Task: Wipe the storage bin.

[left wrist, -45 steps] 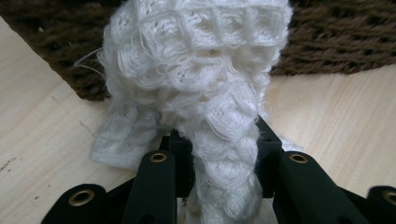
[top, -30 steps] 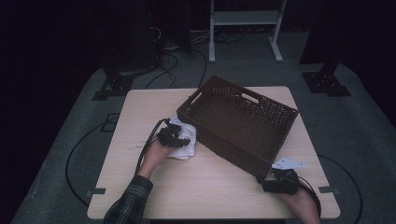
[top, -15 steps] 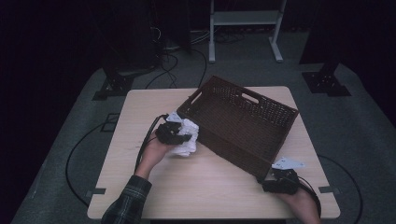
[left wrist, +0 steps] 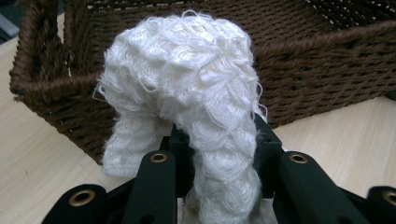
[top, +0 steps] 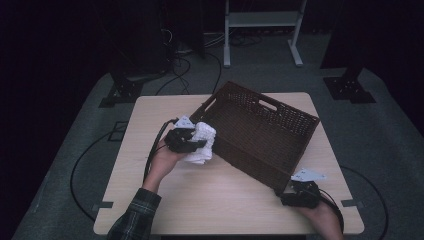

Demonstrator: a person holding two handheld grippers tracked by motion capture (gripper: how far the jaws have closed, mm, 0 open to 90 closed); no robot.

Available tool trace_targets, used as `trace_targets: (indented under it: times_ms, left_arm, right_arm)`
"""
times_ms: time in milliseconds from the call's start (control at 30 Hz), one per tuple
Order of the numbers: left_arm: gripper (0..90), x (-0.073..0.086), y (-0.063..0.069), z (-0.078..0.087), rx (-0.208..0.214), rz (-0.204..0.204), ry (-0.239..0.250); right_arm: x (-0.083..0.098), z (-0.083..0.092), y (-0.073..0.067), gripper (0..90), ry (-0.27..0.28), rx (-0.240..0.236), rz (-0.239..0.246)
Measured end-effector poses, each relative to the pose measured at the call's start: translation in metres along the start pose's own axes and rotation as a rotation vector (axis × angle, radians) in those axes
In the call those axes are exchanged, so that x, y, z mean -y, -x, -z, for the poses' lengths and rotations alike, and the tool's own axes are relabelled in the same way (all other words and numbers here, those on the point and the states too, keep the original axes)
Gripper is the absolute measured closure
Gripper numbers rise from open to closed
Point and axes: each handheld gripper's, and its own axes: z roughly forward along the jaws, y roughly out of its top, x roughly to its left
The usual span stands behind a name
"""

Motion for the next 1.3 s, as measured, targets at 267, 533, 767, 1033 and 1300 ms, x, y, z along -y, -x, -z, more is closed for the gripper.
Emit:
trace_targets:
  times_ms: [267, 533, 767, 1033, 1300]
  left_arm:
    - [68.3, 0.004, 0.000, -0.010, 0.022, 0.005, -0.030]
    - [68.3, 0.014, -0.005, -0.027, 0.024, 0.021, -0.083]
    - [68.3, 0.022, -0.005, -0.043, 0.024, 0.022, -0.143]
    - [68.4, 0.032, -0.006, -0.059, 0.031, 0.040, -0.193]
    - [68.5, 0.040, -0.007, -0.070, 0.045, 0.055, -0.218]
  right_arm:
    - [0.000, 0.000, 0.000, 18.9, 0.000, 0.000, 0.000]
    - [0.000, 0.000, 0.000, 19.0, 0.000, 0.000, -0.001]
    - [0.000, 0.000, 0.000, 18.9, 0.000, 0.000, 0.000]
    - [0.000, 0.000, 0.000, 19.0, 0.000, 0.000, 0.000]
    - [0.000, 0.000, 0.000, 19.0, 0.000, 0.000, 0.000]
